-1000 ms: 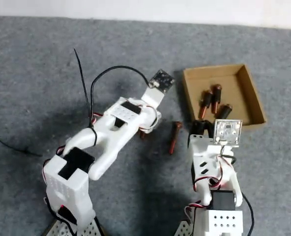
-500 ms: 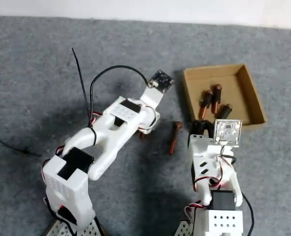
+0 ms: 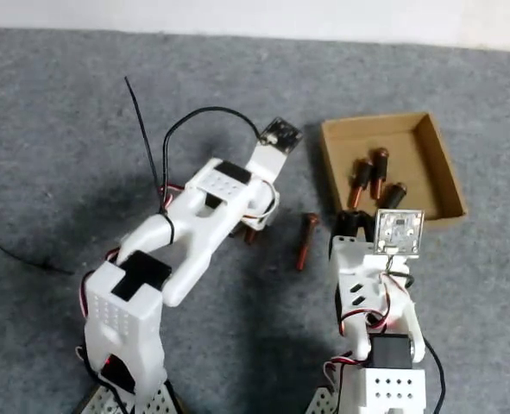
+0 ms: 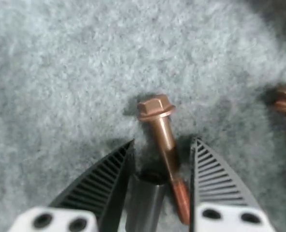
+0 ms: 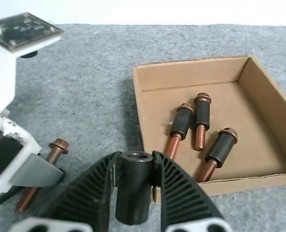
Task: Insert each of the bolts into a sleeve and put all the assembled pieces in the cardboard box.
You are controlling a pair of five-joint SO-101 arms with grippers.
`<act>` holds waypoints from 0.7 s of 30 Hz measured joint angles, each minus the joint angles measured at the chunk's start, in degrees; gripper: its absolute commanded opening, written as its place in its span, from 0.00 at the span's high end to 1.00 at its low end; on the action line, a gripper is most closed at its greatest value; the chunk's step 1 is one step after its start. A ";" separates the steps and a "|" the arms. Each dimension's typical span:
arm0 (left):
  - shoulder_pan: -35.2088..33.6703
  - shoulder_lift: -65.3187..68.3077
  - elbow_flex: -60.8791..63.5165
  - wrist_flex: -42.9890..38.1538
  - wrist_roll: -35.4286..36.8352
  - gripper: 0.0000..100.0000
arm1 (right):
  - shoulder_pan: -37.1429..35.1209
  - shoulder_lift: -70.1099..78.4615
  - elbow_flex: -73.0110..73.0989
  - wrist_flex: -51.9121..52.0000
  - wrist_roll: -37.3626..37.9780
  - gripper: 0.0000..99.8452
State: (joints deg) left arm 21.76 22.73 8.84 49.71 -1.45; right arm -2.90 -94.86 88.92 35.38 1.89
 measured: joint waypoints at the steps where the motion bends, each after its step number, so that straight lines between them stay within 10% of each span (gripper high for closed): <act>1: 0.00 0.35 -0.70 0.79 0.00 0.82 | 0.00 0.00 0.00 0.00 0.00 1.00; 6: -0.09 0.79 -1.58 2.20 0.00 0.99 | 0.00 0.00 0.00 0.00 0.00 1.00; 21: 0.26 -3.69 4.40 0.26 -7.38 0.99 | 0.00 -0.09 3.69 -4.13 0.00 1.00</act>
State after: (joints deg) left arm 22.02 19.03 13.23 49.98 -8.84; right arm -2.90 -94.95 92.62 31.25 1.89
